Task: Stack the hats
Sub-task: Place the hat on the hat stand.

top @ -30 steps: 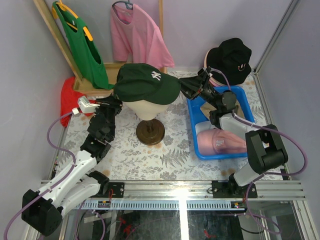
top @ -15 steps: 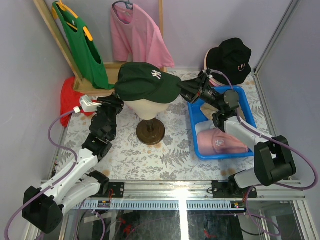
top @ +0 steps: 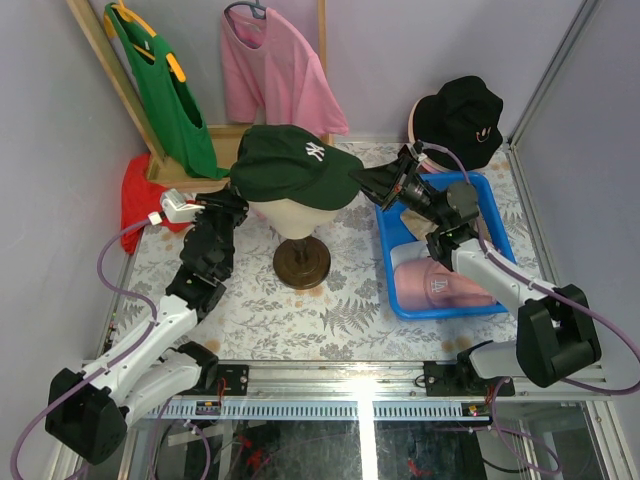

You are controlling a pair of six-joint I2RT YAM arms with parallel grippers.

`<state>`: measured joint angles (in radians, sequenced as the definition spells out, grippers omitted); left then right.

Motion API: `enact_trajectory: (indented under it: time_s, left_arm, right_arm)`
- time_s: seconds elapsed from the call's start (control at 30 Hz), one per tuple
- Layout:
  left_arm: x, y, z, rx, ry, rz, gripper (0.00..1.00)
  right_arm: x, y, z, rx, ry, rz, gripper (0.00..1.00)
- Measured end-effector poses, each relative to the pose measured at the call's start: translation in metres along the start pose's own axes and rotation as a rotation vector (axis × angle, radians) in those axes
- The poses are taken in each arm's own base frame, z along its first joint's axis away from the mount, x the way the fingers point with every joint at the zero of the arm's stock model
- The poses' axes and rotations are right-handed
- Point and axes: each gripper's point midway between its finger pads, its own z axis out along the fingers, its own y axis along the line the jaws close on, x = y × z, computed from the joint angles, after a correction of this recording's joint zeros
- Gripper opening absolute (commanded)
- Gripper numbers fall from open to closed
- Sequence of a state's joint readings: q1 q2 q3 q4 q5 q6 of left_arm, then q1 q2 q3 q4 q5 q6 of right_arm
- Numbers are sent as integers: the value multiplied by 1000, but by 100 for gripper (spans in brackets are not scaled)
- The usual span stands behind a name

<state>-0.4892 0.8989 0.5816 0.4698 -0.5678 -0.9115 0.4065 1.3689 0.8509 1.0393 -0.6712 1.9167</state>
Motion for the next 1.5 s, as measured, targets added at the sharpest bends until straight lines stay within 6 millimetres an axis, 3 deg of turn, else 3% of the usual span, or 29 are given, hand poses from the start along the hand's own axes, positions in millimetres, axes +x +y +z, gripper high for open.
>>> enact_trajectory:
  time_s: [0.07, 0.23, 0.47, 0.83, 1.13, 1.5]
  left_arm:
    - [0, 0, 0, 1, 0, 0, 22]
    - [-3, -3, -5, 7, -4, -7, 11]
    - [-8, -9, -10, 24, -9, -18, 9]
    - [-8, -1, -18, 3, 4, -14, 41]
    - [-13, 4, -31, -2, 13, -28, 45]
    - [-8, 10, -41, -16, 54, -74, 50]
  right_arm:
    - [1, 0, -2, -4, -6, 1, 3]
    - [2, -1, -5, -12, -6, 1, 0]
    - [1, -2, -10, -23, -1, 2, 0]
    - [-9, -21, -18, 13, 9, 10, 0]
    - [-14, -34, -21, 37, 34, 6, 0]
    - [-16, -35, -19, 36, 69, -12, 0]
